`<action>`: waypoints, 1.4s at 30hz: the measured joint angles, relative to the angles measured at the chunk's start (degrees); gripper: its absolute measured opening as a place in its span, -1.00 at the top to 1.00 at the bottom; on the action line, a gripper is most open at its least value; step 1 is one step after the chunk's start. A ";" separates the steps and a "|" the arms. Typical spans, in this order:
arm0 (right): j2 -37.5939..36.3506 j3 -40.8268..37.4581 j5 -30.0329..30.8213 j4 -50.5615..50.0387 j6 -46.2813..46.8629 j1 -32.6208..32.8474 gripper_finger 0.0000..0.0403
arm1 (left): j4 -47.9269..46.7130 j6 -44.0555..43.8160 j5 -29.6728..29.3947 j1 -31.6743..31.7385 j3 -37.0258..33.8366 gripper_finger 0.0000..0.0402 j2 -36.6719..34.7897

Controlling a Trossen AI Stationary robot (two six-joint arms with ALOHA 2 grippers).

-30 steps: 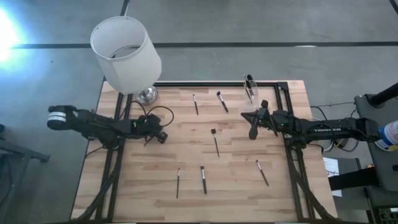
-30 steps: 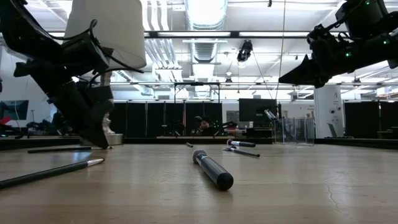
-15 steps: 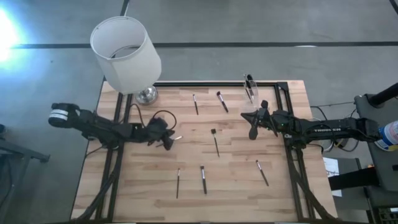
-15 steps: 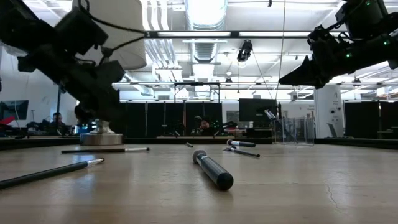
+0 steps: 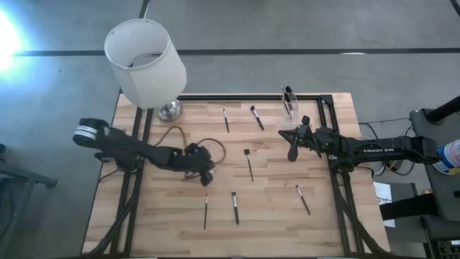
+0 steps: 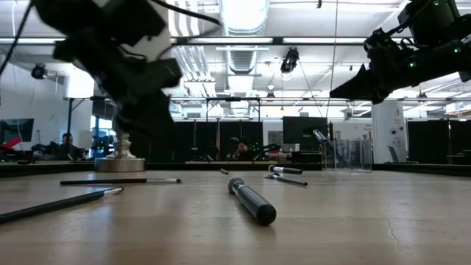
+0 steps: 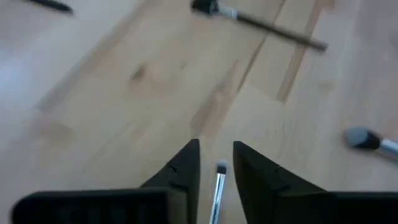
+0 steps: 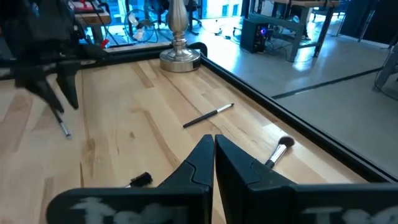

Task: Put items in baskets/containers
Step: Put the eyeshadow brush into the transparent organizer

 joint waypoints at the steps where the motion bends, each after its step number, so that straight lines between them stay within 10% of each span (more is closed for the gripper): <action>1: 0.00 -0.02 -0.10 -0.04 -0.02 0.02 0.96 | -1.75 0.11 1.19 0.00 1.92 0.51 1.91; 16: 0.00 -1.00 -0.10 0.20 -0.02 0.00 0.96 | -9.94 2.25 10.04 -0.96 10.78 0.46 10.69; 42: 0.00 -1.00 -0.10 0.42 0.02 0.01 0.96 | -14.68 3.08 7.98 -6.25 15.82 0.46 15.07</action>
